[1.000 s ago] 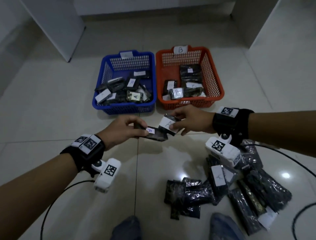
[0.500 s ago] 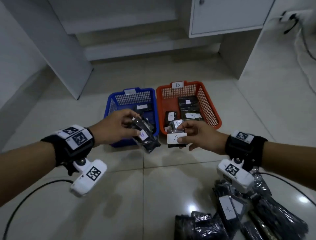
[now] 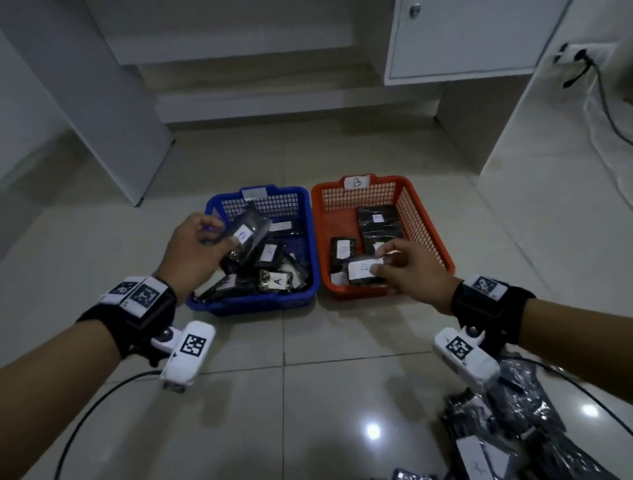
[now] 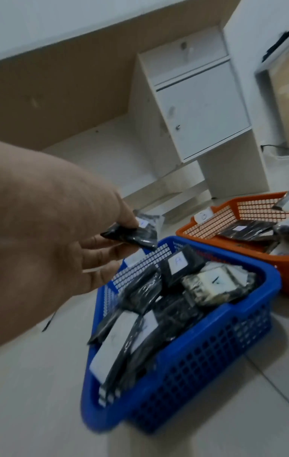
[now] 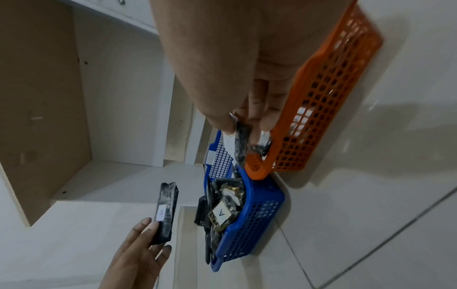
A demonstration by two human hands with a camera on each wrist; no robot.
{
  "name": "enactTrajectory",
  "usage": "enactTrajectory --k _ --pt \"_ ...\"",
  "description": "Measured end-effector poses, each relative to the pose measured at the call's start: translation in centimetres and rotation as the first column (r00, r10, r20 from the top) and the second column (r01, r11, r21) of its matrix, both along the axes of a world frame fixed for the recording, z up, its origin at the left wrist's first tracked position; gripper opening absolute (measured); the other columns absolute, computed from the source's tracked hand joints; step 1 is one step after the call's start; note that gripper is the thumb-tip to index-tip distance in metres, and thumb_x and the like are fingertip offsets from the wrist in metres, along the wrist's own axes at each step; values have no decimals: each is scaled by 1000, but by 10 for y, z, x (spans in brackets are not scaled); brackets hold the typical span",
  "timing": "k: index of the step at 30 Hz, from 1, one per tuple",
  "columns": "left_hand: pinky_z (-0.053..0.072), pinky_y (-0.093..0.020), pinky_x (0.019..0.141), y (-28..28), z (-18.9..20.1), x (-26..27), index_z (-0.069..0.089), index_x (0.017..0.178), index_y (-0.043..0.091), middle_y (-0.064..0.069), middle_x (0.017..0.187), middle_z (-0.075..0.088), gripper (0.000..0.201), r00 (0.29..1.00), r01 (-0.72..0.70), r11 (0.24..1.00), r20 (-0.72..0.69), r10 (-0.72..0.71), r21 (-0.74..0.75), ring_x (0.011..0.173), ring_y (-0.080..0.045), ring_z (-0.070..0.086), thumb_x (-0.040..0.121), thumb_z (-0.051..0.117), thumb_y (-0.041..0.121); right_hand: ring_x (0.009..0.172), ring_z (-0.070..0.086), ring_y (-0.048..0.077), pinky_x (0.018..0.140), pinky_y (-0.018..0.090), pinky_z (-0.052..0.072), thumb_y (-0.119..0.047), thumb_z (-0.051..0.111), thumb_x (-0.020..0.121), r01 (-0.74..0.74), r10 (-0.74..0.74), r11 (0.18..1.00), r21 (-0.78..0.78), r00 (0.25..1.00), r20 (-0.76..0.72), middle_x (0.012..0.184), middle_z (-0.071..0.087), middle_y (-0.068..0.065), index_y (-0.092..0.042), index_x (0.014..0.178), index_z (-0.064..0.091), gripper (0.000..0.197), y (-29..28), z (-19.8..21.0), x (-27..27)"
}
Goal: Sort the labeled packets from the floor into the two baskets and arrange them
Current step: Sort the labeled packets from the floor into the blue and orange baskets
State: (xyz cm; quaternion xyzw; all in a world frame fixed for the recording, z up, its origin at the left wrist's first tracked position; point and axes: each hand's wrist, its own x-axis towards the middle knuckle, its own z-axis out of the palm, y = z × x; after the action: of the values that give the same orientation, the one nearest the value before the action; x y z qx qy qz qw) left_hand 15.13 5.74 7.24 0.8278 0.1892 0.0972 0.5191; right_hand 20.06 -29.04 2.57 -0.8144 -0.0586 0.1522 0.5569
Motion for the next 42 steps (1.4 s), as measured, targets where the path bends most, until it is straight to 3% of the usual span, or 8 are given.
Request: enactTrajectory --k 4,9,12,20,26,31,35,42 --pt "60 -29 60 32 -18 -18 53 109 15 -21 100 67 30 990 -138 984 10 140 -109 77 -24 66 87 72 6 66 66 13 51 23 54 -7 71 91 -59 60 997 49 998 -17 90 61 19 -7 106 62 18 58 -4 11" --pt "59 -48 79 50 -50 -20 57 93 20 -18 93 70 26 983 -144 990 -113 143 3 82 -33 69 81 80 17 67 64 14 49 22 52 -7 72 89 -5 0 987 162 999 33 90 64 7 -6 110 59 24 123 -2 19" --pt "55 -37 75 52 -63 -16 61 89 19 -6 83 68 25 982 -87 986 -154 109 144 81 -28 67 77 82 23 70 65 13 58 25 57 -6 75 87 -62 32 978 201 988 152 88 65 6 -6 108 59 26 150 2 23" --pt "41 -20 60 63 -73 -15 63 92 12 -5 99 66 26 987 39 975 -160 -3 219 77 -21 60 78 82 24 67 59 5 65 22 51 -21 82 81 -155 195 976 -151 935 295 84 65 -5 -23 111 56 39 183 -16 31" --pt "51 -35 76 83 -86 -13 60 81 36 -4 101 63 41 989 69 947 -146 -23 313 88 -26 61 56 68 67 83 54 8 68 14 41 -27 80 83 -94 199 957 -274 901 385 109 52 1 -20 119 55 45 182 -18 30" --pt "47 -31 69 89 -77 -16 61 85 35 -2 108 63 36 981 112 961 -184 -66 251 74 -23 57 62 74 61 81 51 7 71 21 43 -22 73 88 -102 211 960 -263 877 432 103 54 3 -20 120 54 38 171 -18 27" --pt "45 -31 65 82 -69 -14 63 89 25 -5 107 64 5 982 110 974 -176 -74 200 75 -23 62 86 66 29 80 50 5 70 20 41 -20 71 89 -134 242 955 -265 869 431 102 52 1 -21 121 54 36 162 -18 23" --pt "42 -35 77 81 -64 -13 64 89 20 -12 103 64 25 984 49 982 -175 -16 183 93 -27 59 88 43 33 76 52 6 70 20 43 -15 70 89 -149 240 960 -238 872 426 104 53 1 -19 123 55 37 150 -20 20"
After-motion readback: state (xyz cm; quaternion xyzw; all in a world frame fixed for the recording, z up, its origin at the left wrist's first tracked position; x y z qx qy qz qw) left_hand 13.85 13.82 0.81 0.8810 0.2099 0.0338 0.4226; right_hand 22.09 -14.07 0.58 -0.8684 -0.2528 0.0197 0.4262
